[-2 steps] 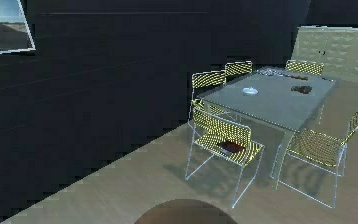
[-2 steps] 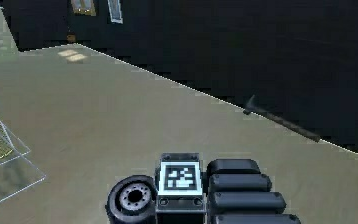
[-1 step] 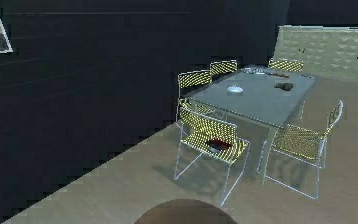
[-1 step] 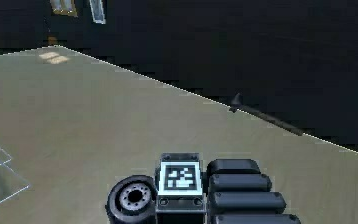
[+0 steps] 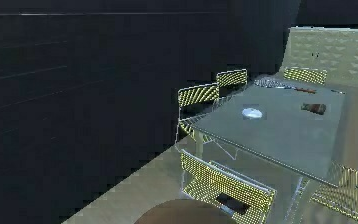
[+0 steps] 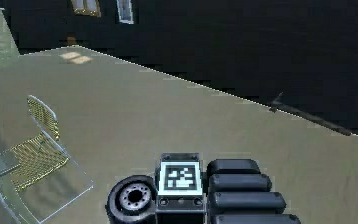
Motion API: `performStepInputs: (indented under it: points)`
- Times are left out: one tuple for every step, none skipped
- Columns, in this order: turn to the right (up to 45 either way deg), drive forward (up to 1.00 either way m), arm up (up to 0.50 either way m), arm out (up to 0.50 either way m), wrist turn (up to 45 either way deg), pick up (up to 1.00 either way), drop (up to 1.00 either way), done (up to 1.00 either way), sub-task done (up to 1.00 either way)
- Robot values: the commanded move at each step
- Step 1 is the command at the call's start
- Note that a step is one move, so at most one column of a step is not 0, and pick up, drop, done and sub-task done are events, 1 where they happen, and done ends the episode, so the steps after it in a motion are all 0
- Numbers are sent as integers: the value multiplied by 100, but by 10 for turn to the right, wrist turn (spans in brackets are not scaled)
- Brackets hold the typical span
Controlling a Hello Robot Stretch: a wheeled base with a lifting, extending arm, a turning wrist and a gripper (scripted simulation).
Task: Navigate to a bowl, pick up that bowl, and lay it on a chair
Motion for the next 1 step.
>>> performStepInputs:
  points:
    - [-240,0,0,0,0,0,0,0,0]
